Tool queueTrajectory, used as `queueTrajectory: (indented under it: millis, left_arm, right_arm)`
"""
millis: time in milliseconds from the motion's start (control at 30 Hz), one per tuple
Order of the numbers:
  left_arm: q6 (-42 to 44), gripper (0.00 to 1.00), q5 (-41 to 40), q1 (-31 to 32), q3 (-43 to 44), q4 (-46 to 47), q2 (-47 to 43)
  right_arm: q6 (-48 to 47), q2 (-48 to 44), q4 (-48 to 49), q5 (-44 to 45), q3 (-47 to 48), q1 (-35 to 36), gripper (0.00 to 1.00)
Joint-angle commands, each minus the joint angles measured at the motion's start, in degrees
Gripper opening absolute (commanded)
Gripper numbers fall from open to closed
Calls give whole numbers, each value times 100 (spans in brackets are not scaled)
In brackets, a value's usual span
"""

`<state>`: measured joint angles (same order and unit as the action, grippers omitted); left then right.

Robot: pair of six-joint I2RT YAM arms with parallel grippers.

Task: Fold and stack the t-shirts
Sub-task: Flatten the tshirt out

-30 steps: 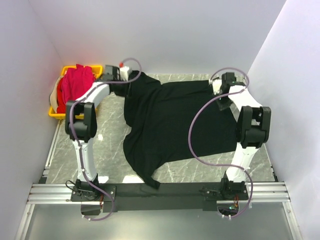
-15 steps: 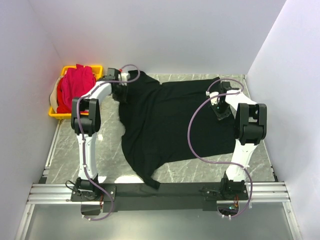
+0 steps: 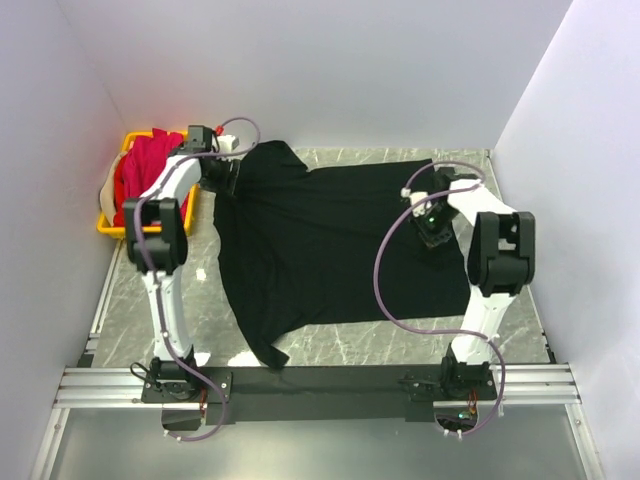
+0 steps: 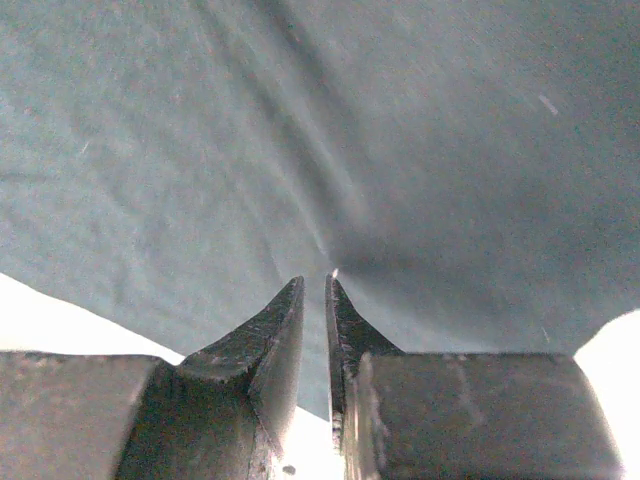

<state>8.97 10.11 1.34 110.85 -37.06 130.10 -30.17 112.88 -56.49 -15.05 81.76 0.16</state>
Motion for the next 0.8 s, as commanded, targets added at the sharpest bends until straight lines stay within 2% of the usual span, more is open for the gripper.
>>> queueTrajectory:
  millis: [0, 167, 267, 300, 333, 433, 533, 633, 767]
  left_arm:
    - [245, 66, 790, 76, -624, 340, -1504]
    - [903, 63, 1528, 94, -1863, -292, -2470]
    - [1790, 62, 1889, 112, -2663, -1082, -2927]
    - [2384, 63, 2011, 112, -2891, -1284, -3060]
    - [2660, 64, 2073, 120, -3424, -1556, -3218]
    - [3574, 69, 1812, 199, -4505, -1716, -3868]
    - [4138, 72, 1539, 331, -5254, -1595, -4291]
    - [4043, 71, 1258, 629, -5704, -1147, -4441]
    - [3604, 64, 521, 1069, -6066, -59, -4292]
  right_arm:
    - [-24, -627, -380, -367, 376, -429, 21]
    - [-155, -768, -363, -86, 236, -438, 20]
    - [-208, -723, -372, -34, -36, -386, 20]
    - [-217, -741, -285, -7, -133, -377, 20]
    - [-217, -767, -249, 2, -299, -342, 20]
    - [-182, -645, -178, 81, -441, -298, 20]
    - [-164, -408, -196, 90, -432, -262, 20]
    - [-129, -197, -56, 204, -459, -227, 20]
    - [-41, 41, 191, 546, -573, -227, 19]
